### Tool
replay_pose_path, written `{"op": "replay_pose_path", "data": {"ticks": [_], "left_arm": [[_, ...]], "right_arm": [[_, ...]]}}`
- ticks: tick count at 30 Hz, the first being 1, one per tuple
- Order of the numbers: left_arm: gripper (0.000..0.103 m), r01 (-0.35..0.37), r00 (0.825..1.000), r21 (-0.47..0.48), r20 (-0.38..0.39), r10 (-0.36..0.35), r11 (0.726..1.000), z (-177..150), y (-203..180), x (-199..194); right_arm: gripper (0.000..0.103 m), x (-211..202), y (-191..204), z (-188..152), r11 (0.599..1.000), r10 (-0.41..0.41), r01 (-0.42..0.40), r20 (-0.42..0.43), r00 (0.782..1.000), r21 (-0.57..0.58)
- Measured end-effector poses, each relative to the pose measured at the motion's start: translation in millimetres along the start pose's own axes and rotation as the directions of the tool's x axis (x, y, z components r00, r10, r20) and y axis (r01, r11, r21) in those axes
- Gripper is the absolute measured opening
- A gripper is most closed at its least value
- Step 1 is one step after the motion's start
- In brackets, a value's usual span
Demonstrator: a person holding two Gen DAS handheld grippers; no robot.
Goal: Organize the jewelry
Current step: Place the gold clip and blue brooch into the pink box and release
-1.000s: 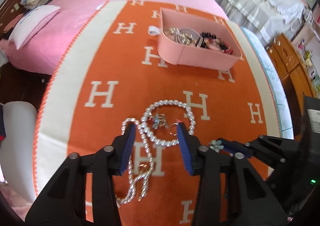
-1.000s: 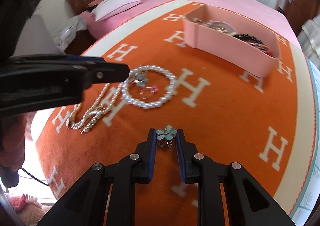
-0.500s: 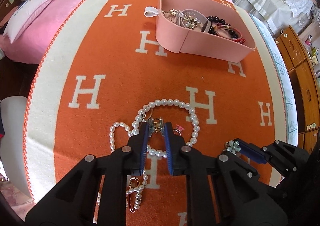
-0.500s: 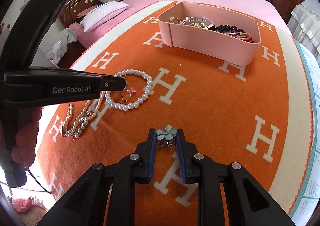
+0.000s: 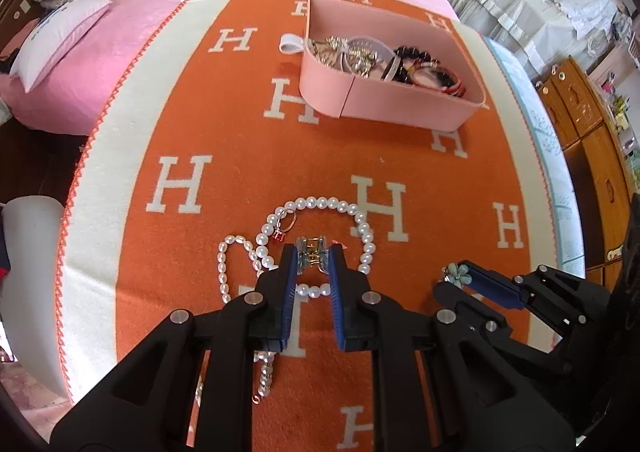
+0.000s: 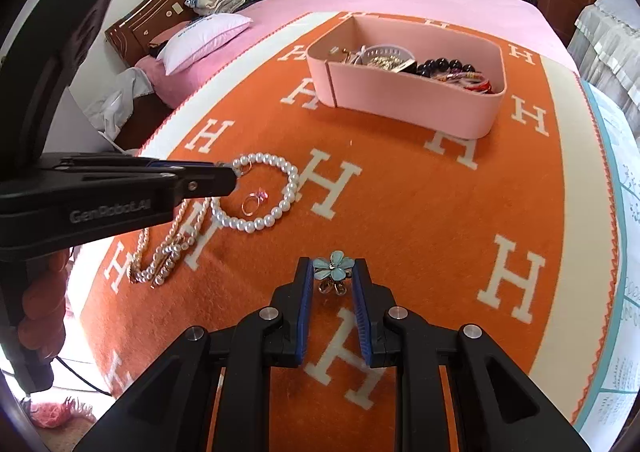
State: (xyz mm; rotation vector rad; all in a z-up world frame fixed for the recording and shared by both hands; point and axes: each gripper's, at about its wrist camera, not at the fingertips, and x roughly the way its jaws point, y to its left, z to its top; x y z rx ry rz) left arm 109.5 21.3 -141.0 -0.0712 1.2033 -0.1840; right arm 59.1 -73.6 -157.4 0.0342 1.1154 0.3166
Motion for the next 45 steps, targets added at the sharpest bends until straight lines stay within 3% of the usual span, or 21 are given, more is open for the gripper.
{"op": "replay_pose_path", "data": {"ticks": [8, 16, 20, 25, 30, 36, 37, 39, 41, 43, 45], "left_arm": [[0.013, 0.050, 0.994, 0.008, 0.097, -0.051, 0.999, 25.4, -5.7, -49.7], [0.013, 0.081, 0.975, 0.066, 0.200, -0.093, 0.995, 85.0, -26.7, -76.2], [0.013, 0.085, 0.970, 0.081, 0.222, -0.101, 0.993, 117.3, -35.9, -68.6], [0.013, 0.069, 0.978, 0.082, 0.189, -0.083, 0.994, 143.8, -41.2, -34.5], [0.013, 0.032, 0.989, 0.113, 0.140, -0.047, 0.993, 149.1, -42.3, 6.0], [0.014, 0.013, 0.992, 0.145, 0.125, -0.032, 0.989, 147.3, -41.3, 22.3], [0.015, 0.016, 0.992, 0.147, 0.122, -0.034, 0.989, 147.4, -40.3, 22.1], [0.025, 0.019, 0.992, 0.147, 0.122, -0.037, 0.989, 147.3, -37.9, 20.5], [0.044, 0.002, 0.990, 0.140, 0.143, -0.022, 0.990, 146.0, -34.5, 14.4], [0.052, -0.002, 0.986, 0.129, 0.163, -0.019, 0.992, 143.7, -30.2, 7.0], [0.053, 0.002, 0.986, 0.113, 0.167, -0.021, 0.994, 140.7, -25.3, 1.2]], "right_arm": [[0.019, -33.3, -7.5, 25.9, 1.000, -0.012, 0.010, 0.076, 0.997, 0.021], [0.019, -62.5, -36.9, 89.9, 0.994, -0.039, 0.022, 0.162, 0.986, 0.107], [0.019, -62.2, -60.2, 125.2, 0.984, -0.058, 0.028, 0.171, 0.984, 0.175], [0.019, -43.3, -89.5, 159.0, 0.965, -0.081, 0.044, 0.137, 0.987, 0.257], [0.019, -14.9, -103.2, 175.5, 0.957, -0.100, 0.073, 0.082, 0.992, 0.281], [0.023, 14.6, -100.9, 179.9, 0.959, -0.121, 0.110, 0.027, 0.992, 0.261], [0.026, 16.9, -100.4, 180.0, 0.959, -0.121, 0.111, 0.020, 0.992, 0.261], [0.044, 19.3, -98.2, 179.1, 0.957, -0.134, 0.125, 0.020, 0.991, 0.262], [0.046, 18.1, -94.9, 178.2, 0.957, -0.150, 0.136, 0.032, 0.988, 0.255], [0.046, 15.2, -92.4, 176.7, 0.958, -0.151, 0.137, 0.037, 0.988, 0.252], [0.046, 12.4, -90.2, 174.9, 0.958, -0.151, 0.136, 0.039, 0.988, 0.252]]}}
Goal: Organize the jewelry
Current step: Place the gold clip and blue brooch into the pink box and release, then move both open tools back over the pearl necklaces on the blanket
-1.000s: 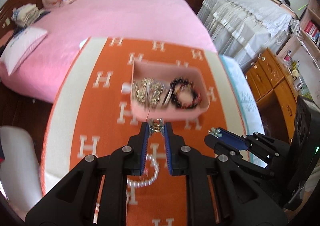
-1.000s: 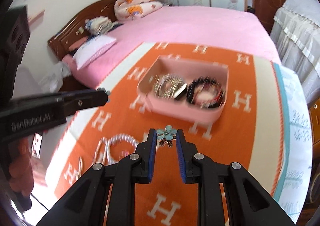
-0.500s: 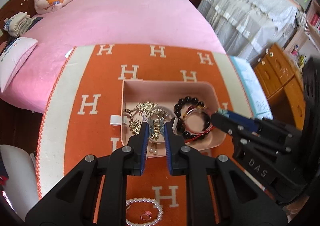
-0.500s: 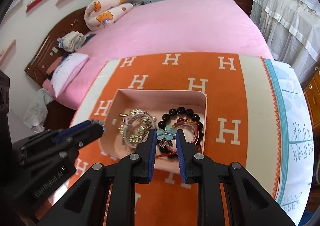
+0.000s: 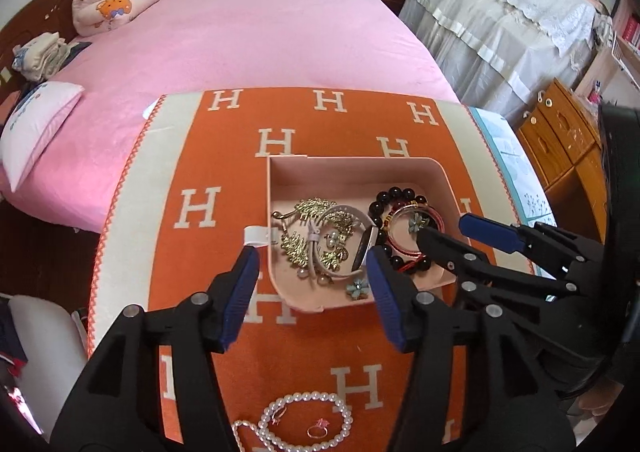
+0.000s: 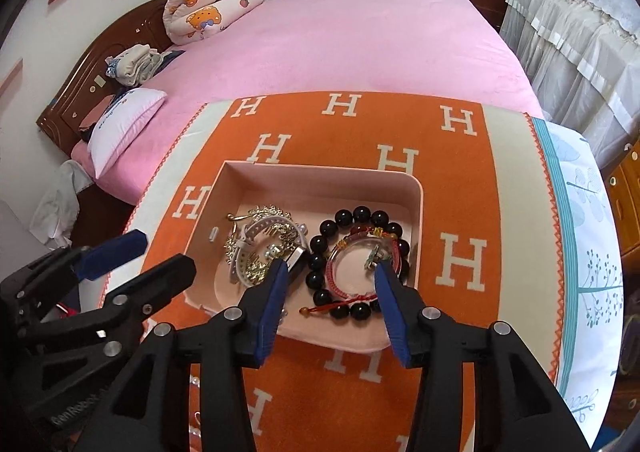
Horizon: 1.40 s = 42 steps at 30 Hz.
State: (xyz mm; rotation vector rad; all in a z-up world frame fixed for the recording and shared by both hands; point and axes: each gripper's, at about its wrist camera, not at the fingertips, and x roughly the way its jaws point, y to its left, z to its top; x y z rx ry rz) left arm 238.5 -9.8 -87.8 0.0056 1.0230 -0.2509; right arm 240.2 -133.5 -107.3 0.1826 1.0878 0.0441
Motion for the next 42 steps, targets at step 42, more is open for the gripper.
{"op": "replay_pose_path", "data": {"ticks": [42], "left_arm": [[0.053, 0.021, 0.989, -0.112, 0.146, -0.005, 0.993, -156.0, 7.1, -165.1]], "right_arm": [[0.046, -151.3, 38.2, -144.1, 0.990, 0.121, -0.107, 0.157, 0.980, -0.093]]}}
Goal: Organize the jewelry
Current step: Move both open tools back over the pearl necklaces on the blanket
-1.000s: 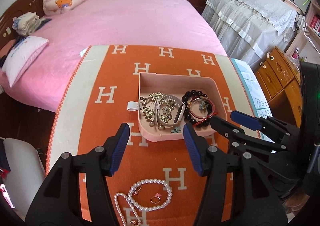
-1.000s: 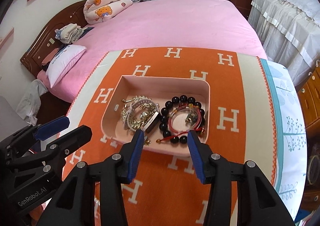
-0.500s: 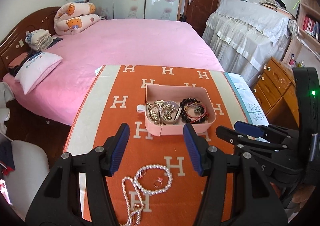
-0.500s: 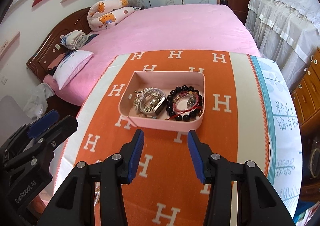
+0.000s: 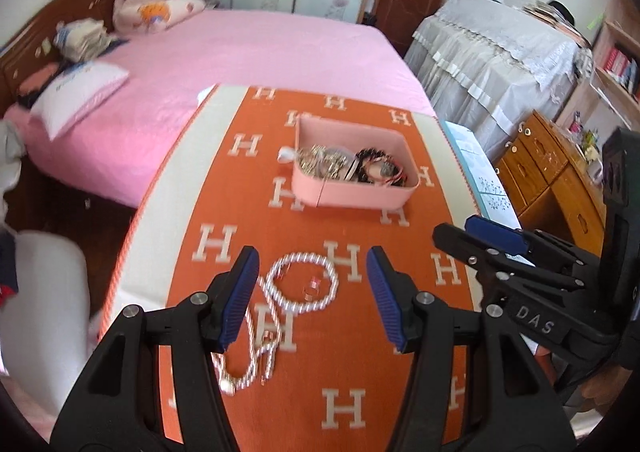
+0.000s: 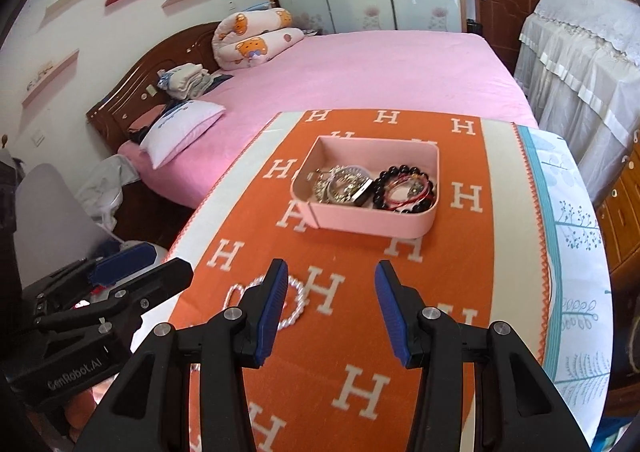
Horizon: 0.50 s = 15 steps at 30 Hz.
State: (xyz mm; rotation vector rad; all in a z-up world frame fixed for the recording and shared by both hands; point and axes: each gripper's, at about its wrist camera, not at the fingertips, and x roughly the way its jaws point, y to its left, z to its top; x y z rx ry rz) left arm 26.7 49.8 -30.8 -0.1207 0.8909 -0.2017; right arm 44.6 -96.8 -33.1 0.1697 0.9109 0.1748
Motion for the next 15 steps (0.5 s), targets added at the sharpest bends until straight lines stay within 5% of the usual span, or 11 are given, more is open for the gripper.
{"op": "replay_pose_path", "data": {"ticks": [8, 15], "left_arm": [[0.053, -0.036, 0.998, -0.049, -0.048, 0.034, 0.998, -32.8, 27.9, -11.2], [0.053, -0.083, 0.984, -0.073, -0.164, 0.070, 0.994, -65.7, 44.9, 0.0]], "right_arm": [[0.046, 4.6, 3.8, -20.3, 0.999, 0.001, -0.004, -0.074, 0.997, -0.043], [0.046, 11.5, 8.2, -35.8, 0.995, 0.003, -0.014, -0.108, 0.994, -0.099]]}}
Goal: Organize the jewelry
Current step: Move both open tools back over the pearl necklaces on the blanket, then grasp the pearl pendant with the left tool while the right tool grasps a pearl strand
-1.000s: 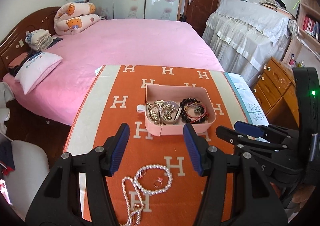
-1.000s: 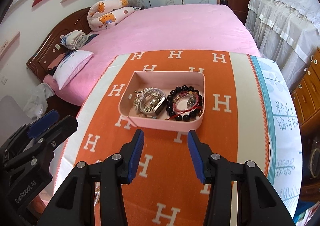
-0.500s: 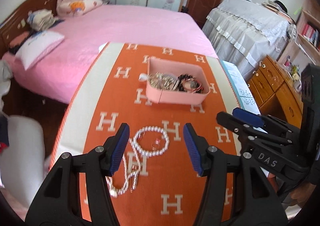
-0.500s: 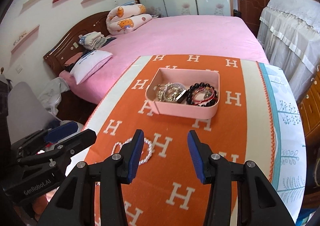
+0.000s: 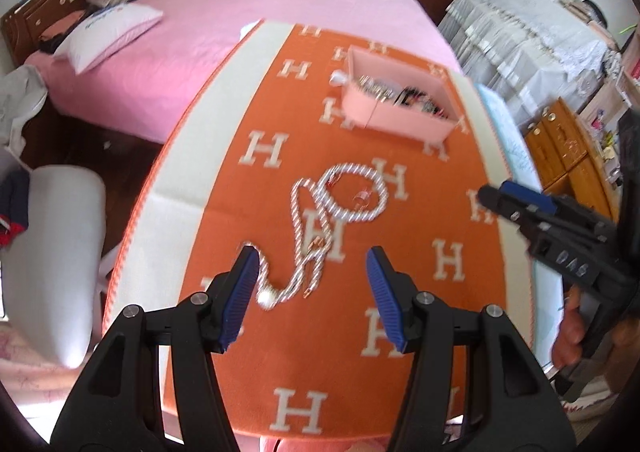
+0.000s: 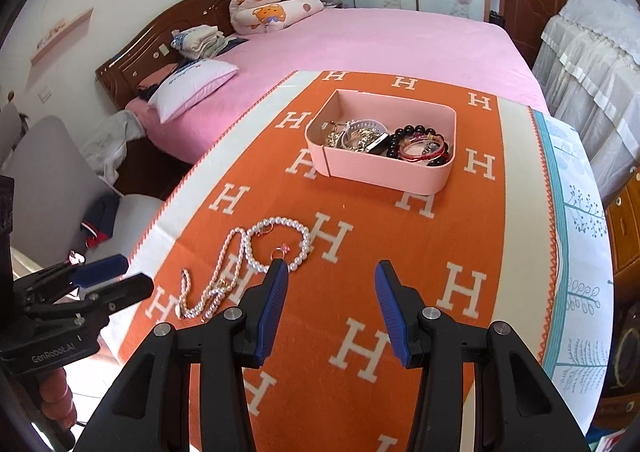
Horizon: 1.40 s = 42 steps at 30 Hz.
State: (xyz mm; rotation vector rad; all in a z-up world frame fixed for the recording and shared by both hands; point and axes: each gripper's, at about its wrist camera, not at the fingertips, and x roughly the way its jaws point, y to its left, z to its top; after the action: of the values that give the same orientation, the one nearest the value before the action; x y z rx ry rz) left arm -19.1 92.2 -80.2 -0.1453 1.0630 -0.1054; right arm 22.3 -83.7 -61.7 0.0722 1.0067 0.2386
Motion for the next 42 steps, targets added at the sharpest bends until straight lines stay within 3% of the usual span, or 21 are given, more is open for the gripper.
{"op": "replay_pose_path", "data": {"ticks": [13, 23, 37, 40, 42], "left_arm": [[0.050, -0.005, 0.991, -0.070, -0.132, -0.004, 0.998, -18.5, 27.1, 37.5], [0.029, 0.007, 0.977, -0.147, -0.210, -0.038, 0.989, -18.8, 41.2, 73.7], [0.029, -0.021, 0.981, 0.065, -0.193, 0.034, 0.998, -17.2, 27.2, 98.7], [0.015, 0.000, 0.983, 0.098, -0.185, 0.018, 0.995, -19.9, 22.8, 98.2], [0.015, -0.017, 0.984, 0.128, -0.172, 0.039, 0.992, -23.4, 18.8, 97.0]], "right_arm": [[0.046, 30.9, 13.6, -7.1, 0.997, 0.072, -0.073, -0.090, 0.993, 0.001], [0.046, 57.7, 25.9, -14.8, 0.995, 0.091, -0.095, -0.155, 0.984, -0.017], [0.046, 76.5, 32.2, -20.1, 0.991, 0.116, -0.126, -0.209, 0.971, -0.033], [0.046, 79.2, 40.3, -24.4, 0.988, 0.134, -0.149, -0.224, 0.965, -0.051], [0.045, 80.6, 46.6, -25.7, 0.983, 0.151, -0.170, -0.234, 0.960, -0.063]]}}
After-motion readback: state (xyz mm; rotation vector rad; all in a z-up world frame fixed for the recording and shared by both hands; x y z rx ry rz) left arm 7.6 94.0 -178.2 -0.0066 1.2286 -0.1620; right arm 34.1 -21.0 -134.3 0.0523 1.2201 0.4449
